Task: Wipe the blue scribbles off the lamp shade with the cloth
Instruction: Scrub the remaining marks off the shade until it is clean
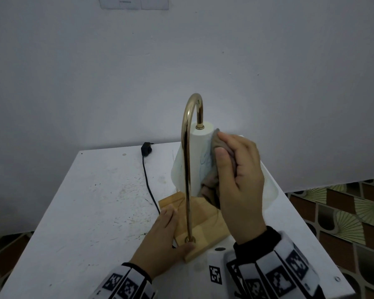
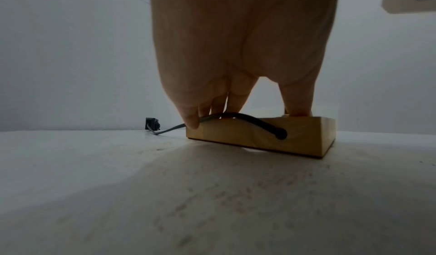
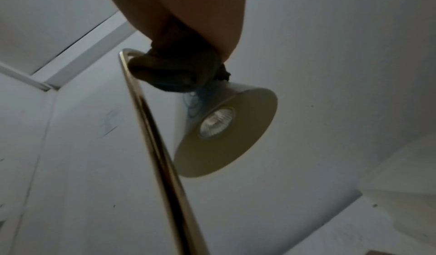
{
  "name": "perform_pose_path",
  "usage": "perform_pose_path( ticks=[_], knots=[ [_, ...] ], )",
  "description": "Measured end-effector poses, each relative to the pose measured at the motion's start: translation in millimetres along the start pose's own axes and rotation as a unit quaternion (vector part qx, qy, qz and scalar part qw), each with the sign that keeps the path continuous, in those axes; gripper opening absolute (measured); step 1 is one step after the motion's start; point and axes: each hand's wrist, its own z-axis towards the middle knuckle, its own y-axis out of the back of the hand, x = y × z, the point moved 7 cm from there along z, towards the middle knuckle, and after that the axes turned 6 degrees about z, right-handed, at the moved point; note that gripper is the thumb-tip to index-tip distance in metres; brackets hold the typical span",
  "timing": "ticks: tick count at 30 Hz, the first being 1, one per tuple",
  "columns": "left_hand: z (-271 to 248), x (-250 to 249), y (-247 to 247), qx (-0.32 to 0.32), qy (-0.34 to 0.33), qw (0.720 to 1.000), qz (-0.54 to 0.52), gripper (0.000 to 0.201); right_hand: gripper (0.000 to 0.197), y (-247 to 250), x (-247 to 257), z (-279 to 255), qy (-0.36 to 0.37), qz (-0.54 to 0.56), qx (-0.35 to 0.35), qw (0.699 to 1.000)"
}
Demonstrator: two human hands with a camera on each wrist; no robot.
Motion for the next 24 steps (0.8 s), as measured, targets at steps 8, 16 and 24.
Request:
perform_pose_path(
  ticks=[8,16,24],
  knots=[
    [1,-1,0,0.011,0.001,1.0,-0.003,0.107,0.035,5,-17,-14,-0.001,-0.053,-0.002,0.999],
    [0,0,1,0.001,0.003,1.0,0.0,0.1,0.028,-3,3,6,0.015,-0.001,-0.006,1.0],
    [2,1,-1,0.004,0.0,1.0,-0.005,0.102,0.031,8,-18,0,0.002,-0.045,0.012,0.999]
  ],
)
